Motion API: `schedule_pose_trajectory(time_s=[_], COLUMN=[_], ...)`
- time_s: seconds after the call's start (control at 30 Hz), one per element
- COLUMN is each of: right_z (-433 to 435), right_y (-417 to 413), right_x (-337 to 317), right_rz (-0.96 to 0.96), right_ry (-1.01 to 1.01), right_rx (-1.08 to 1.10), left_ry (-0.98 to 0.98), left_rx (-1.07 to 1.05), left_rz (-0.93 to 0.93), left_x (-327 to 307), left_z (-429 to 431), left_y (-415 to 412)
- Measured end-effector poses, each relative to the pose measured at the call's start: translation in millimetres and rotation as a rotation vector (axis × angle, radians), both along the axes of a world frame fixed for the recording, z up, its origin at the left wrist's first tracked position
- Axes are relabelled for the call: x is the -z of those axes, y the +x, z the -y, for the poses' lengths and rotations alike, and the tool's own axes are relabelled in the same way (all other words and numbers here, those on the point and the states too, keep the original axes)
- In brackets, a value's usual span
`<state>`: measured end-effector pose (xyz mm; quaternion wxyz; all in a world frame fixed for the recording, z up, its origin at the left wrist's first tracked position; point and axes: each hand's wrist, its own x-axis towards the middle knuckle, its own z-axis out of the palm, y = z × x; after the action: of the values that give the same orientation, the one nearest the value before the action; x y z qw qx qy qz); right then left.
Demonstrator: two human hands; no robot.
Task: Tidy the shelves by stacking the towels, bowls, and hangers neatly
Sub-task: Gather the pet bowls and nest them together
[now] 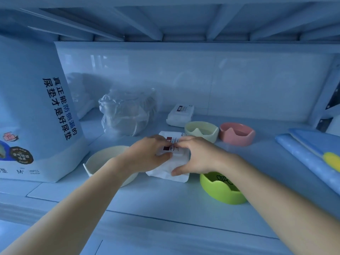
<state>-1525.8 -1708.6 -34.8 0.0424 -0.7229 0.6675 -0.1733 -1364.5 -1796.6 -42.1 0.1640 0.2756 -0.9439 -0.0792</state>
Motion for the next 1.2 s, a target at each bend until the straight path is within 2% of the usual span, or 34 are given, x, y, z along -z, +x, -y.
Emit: schedule_pose_trajectory(time_s=[0.2, 0.33, 0.7, 0.87, 1.07, 1.2], right_z=[3.0, 2.8, 7.4, 8.3, 1.5, 1.6], right_y=[6.2, 11.8, 41.6, 48.2, 60.5, 61.9], right_x=[-1.8, 0.1, 18.9, 22.4, 18.9, 10.8], right_rz=[-0.019, -0.021, -0.100, -0.047, 0.075, 0.153], right_ry=[0.095, 0.118, 0.069, -0.026, -0.269, -0.356], right_rx=[0.053, 0.104, 0.254, 0.282, 0.295, 0.306], left_ry=[0.192, 0.155, 0.176, 0.174, 0.090, 0.086], left_rx=[0.155, 0.230, 0.194, 0.249, 0.250, 0.294], left_rz=[0.034, 0.080, 0.045, 0.058, 0.096, -0.055], left_x=[-11.6, -8.9, 1.9, -3.0, -12.2, -17.4], left_z=[13.1, 20.1, 32.9, 25.0, 18.5, 22.7], left_y=[10.3, 12.9, 27.5, 34.2, 34.7, 37.1])
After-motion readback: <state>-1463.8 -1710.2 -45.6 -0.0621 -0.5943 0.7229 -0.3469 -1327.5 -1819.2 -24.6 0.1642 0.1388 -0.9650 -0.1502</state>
